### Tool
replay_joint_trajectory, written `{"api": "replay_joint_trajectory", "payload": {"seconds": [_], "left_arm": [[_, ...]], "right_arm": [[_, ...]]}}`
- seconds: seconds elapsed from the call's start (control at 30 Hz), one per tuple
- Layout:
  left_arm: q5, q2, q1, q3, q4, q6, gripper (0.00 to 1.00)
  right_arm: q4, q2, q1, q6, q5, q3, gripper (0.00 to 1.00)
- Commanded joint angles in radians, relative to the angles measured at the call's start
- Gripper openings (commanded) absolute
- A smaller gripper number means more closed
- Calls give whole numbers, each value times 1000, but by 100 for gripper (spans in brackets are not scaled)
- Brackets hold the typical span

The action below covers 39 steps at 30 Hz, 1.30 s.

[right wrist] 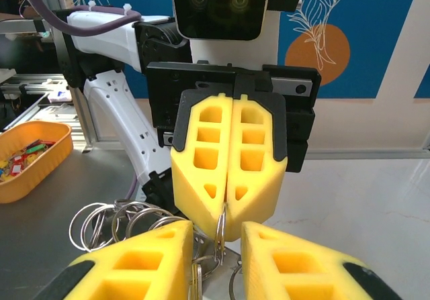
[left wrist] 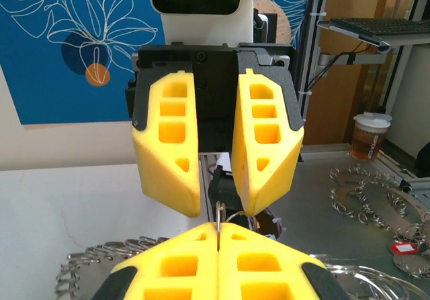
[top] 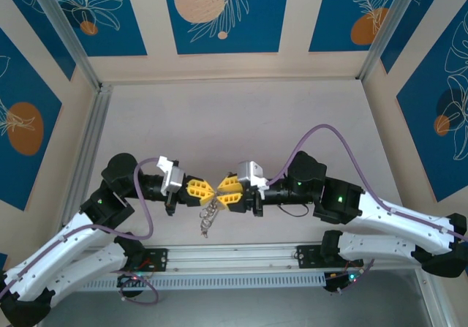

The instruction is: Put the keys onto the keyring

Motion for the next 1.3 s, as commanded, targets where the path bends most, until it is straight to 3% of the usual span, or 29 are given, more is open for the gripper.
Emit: {"api": "replay_joint_trajectory", "payload": {"seconds": [0.0, 0.53, 0.8, 1.0, 1.27], "left_arm": [[2, -18, -11, -8, 77, 6, 0], [17, -33, -11, -33, 168, -34, 0], [12, -23, -11, -58, 257, -81, 0], [-8, -7, -10, -93, 386, -148, 0], [-12, 7, -11, -103, 453, -201, 0]], "right_arm": [[29, 9, -10, 20, 21, -9, 24], [49, 4, -33, 45, 23, -44, 29], [61, 4, -32, 37, -17, -62, 18], [48, 17, -33, 11, -7, -62, 2], [3, 11, -33, -78, 17, -43, 0]]}}
